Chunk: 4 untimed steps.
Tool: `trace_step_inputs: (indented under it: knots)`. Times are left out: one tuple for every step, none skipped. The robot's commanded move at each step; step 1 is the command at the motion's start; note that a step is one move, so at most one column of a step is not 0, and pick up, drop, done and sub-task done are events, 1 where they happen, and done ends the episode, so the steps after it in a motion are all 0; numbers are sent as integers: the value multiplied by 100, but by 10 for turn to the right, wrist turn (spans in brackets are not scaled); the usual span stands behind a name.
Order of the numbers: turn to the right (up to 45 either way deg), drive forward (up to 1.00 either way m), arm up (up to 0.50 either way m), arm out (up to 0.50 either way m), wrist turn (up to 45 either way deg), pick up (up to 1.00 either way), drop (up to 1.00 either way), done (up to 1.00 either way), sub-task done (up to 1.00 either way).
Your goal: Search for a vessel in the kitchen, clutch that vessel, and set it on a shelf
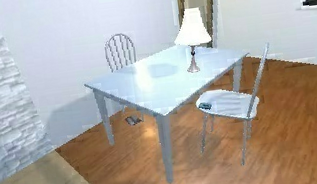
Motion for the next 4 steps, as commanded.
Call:
trace_step_inputs:
  knots:
    - [0,25,0,0,0,0,0,0,0]
    - [-420,0,0,0,0,0,0,0,0]
    - [0,100,0,0,0,0,0,0,0]
    - [-150,0,0,0,0,0,0,0,0]
